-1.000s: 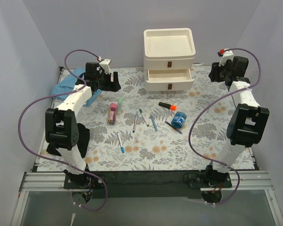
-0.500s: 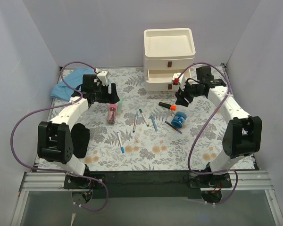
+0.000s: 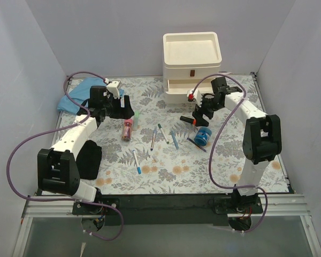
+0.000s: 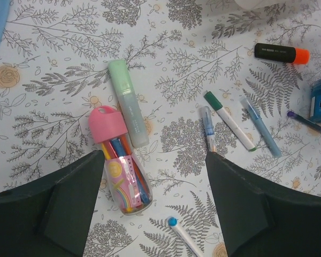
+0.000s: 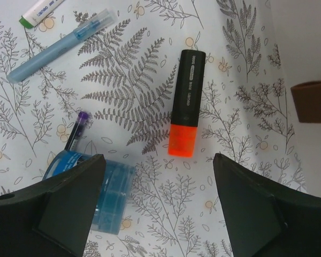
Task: Sort the stationery into containers
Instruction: Pick up the pen from the center of the board.
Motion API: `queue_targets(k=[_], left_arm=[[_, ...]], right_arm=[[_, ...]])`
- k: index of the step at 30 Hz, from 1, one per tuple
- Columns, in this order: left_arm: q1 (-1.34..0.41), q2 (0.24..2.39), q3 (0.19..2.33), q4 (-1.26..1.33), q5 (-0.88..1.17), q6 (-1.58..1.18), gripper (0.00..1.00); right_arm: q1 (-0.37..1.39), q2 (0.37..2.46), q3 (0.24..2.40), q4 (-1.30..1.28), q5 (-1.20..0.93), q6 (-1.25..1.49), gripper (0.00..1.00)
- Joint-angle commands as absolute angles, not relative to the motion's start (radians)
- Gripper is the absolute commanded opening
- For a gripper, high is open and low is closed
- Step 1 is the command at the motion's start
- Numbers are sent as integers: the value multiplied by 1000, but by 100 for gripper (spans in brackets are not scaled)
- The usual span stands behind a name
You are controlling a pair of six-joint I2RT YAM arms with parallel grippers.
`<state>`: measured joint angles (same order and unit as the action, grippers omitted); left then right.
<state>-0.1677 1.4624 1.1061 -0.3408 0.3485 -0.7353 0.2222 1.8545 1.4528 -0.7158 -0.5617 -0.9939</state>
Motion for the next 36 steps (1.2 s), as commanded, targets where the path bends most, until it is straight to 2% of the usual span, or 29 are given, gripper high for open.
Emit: queue_targets(k=[1, 12, 34, 36], left_arm=[[-166, 1427, 1091, -342, 353, -736, 77], [-166, 1437, 1089, -342, 360, -744, 77], [-166, 1505, 1115, -331, 379, -755, 77], [-166, 1512, 1118, -333, 380, -755, 77]], right_arm=[[242, 1897, 1539, -733, -551, -1015, 88], [282, 1985, 1552, -729, -446, -1028, 81], [285, 2109, 1601, -634, -380, -965, 80], [285, 2117, 1601, -634, -374, -965, 77]])
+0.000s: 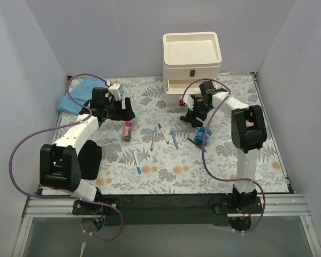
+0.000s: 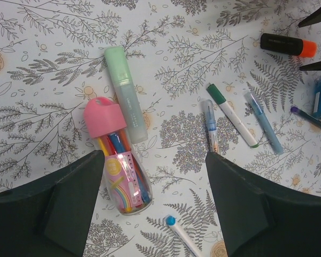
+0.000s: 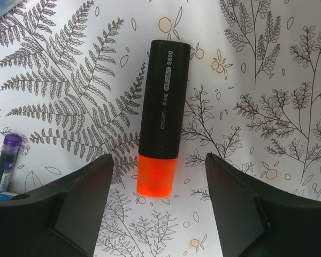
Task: Sort the stationery into containers
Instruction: Pick up the pen from the center of the board, then place the pen in the drawer.
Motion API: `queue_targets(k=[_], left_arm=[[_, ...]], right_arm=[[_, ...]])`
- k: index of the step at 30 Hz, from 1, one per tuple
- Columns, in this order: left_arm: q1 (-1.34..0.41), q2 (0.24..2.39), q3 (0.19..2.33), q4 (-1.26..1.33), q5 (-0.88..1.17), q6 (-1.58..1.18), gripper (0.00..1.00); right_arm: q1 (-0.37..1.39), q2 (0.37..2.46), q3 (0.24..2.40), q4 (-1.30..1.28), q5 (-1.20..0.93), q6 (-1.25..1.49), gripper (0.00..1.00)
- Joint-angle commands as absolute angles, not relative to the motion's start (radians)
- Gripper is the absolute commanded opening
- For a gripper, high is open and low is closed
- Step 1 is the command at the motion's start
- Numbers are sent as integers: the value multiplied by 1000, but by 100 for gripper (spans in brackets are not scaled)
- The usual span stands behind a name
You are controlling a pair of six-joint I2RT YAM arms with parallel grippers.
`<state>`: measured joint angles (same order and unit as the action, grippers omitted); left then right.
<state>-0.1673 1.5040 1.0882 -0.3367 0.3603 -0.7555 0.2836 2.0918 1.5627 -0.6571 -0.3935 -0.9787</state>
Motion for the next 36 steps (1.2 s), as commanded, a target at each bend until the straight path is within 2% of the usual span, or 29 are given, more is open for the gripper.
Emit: queue_targets(k=[1, 5, 8, 9, 12, 15, 27, 36], left_arm=[[-164, 1516, 1118, -331, 382, -755, 77], [-166, 1522, 1124, -328, 385, -756, 77], [-166, 1529, 1127, -327, 391, -762, 77], [-166, 1531, 1132, -327, 393, -761, 77], [-166, 1532, 1138, -327, 396, -761, 77], [-166, 1528, 1141, -325, 399, -761, 77], [-164, 1508, 1186, -311, 393, -755, 77], [-166, 1545, 1230, -295, 422, -778, 77]], right_arm=[[284, 2120, 1598, -634, -373, -965, 75], [285, 2121, 1591, -635, -376, -963, 60], [285, 2121, 1578, -638, -376, -960, 45], [287, 2117, 1577, -640, -377, -960, 37], [287, 2091, 1559, -649, -385, -962, 22], [285, 2037, 1536, -664, -394, -968, 16], [285, 1717, 1554, -732, -476, -1049, 12], [287, 1790, 1718, -657, -394, -1006, 13]])
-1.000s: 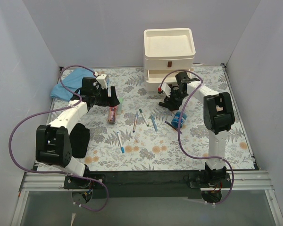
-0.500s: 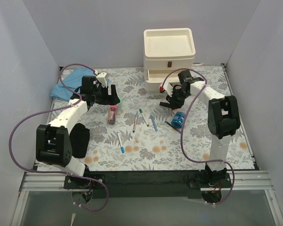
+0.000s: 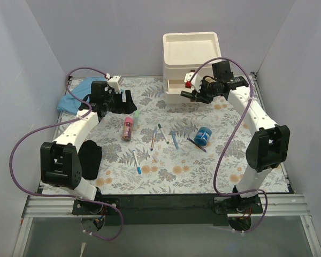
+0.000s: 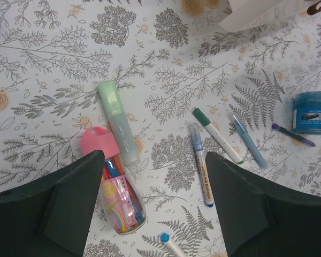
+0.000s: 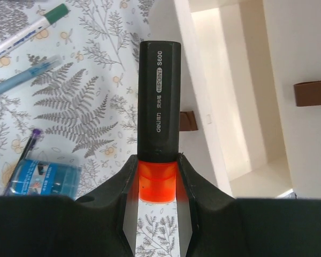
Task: Sort the stationery into containers
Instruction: Place the pen in the drawer, then pick up the pen from the center of the board.
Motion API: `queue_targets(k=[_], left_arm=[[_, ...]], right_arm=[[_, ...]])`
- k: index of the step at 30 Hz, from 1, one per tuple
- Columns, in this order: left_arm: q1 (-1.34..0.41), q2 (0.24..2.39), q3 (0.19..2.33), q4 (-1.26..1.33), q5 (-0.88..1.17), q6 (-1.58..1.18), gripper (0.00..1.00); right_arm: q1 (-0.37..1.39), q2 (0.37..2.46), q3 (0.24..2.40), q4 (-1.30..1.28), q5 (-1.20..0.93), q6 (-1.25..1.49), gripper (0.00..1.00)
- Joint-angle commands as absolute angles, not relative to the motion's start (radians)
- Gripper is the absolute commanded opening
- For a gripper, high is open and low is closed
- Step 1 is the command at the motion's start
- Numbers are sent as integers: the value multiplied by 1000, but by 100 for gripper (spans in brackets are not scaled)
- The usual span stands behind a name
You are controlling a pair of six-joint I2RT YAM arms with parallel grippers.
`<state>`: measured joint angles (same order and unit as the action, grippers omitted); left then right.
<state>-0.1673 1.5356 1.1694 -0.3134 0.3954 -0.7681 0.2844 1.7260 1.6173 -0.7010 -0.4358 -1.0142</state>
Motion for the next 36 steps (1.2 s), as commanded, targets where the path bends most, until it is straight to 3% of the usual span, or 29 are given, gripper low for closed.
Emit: queue_targets(k=[1, 12, 14, 18, 24, 31, 36], left_arm=[[-164, 1548, 1235, -295, 422, -778, 77], [-164, 1555, 1227, -293, 408, -769, 77], [-166, 1555, 1224, -295, 400, -767, 77], [-166, 1557, 1223, -293, 393, -758, 77], [-166, 1565, 1224, -291, 391, -755, 78], [-166, 1568, 1242, -359, 423, -646, 79], [-215, 1560, 1252, -535, 520, -439, 76]], right_arm=[[285, 1805, 1736, -650, -388, -1006, 14], [276, 1980, 1942, -620, -311, -1058, 16], [273, 2009, 1973, -604, -292, -1068, 21], [273, 2029, 1983, -577, -265, -1097, 45], [272, 2017, 1956, -528, -229, -1092, 66], [236, 1876, 1899, -494, -325, -850, 69], [233, 1685, 1651, -462, -420, -671, 69]])
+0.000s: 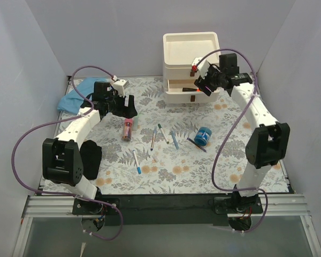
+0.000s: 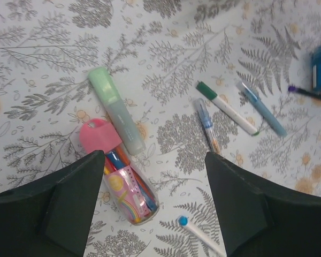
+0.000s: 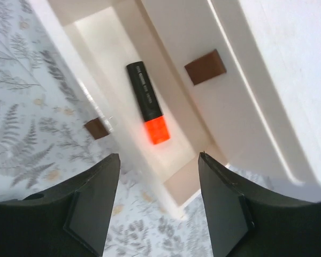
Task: Sort the stationery into containers
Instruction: Pick up the pen from the center of the board.
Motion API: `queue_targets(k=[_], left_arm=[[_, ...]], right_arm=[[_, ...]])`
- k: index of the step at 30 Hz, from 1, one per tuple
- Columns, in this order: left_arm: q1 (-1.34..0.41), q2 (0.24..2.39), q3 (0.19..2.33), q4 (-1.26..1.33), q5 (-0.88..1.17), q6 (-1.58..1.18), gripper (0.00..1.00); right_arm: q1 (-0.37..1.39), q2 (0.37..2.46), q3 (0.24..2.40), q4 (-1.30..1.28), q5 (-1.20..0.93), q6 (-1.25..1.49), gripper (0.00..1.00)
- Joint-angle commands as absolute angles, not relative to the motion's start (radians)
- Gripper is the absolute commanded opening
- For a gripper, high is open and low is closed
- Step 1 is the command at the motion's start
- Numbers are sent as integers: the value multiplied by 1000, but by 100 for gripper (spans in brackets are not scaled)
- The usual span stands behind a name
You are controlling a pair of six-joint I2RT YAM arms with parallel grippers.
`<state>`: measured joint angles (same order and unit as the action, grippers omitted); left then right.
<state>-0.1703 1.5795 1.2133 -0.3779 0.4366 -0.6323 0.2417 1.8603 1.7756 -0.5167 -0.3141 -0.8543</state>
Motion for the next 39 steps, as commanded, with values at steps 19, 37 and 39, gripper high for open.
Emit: queue_targets(k=[19, 37, 39], left_arm=[[-345, 1861, 1485, -506, 25, -638, 66], [-345, 2088, 1603, -459, -55, -551, 46], [-344, 2112, 1620, -466, -51, -551, 41]], right_arm=[[224, 1637, 1431, -457, -457, -537, 67], [150, 1675, 1425, -456, -500, -531, 66], [143, 1677, 1431, -456, -500, -531, 66]])
